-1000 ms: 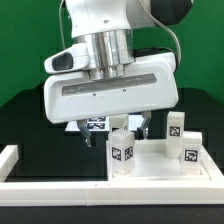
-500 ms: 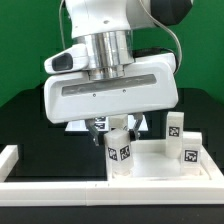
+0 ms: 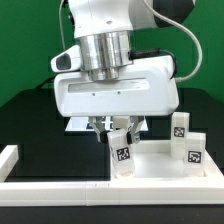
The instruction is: Assemble square table
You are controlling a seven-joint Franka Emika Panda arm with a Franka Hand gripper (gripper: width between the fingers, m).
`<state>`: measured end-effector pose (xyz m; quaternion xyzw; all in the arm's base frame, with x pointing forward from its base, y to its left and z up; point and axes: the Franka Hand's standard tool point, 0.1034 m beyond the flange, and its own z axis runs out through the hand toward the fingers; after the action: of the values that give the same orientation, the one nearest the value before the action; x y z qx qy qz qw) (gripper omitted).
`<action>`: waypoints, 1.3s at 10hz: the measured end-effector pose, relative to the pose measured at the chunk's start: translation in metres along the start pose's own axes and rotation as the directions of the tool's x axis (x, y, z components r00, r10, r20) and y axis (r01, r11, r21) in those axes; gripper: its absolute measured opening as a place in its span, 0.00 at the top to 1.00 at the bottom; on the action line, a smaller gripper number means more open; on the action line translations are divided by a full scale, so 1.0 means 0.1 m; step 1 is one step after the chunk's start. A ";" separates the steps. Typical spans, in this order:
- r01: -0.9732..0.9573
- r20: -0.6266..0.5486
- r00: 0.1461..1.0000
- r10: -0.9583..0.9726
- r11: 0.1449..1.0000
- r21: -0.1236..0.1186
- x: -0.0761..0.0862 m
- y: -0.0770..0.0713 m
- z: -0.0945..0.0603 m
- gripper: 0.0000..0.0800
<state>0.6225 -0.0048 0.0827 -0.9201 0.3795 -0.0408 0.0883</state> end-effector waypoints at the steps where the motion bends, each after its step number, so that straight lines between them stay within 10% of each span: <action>1: -0.179 0.014 0.984 0.179 0.984 0.018 -0.01 0.00 0.01 0.50; 6: -0.504 0.037 0.863 0.503 0.864 0.003 -0.07 -0.03 0.02 0.42; 10: 0.110 0.118 0.988 -0.104 0.993 -0.047 -0.12 0.01 -0.02 0.19; 13: 0.292 0.114 0.951 -0.287 0.956 -0.027 -0.09 0.00 -0.02 0.19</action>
Offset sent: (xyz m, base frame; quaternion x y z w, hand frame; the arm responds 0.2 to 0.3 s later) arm 0.0230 0.0175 0.0010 0.0161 0.0018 0.2648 0.9642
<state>0.6159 0.0011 0.0841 -0.9683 0.2357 0.0051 0.0820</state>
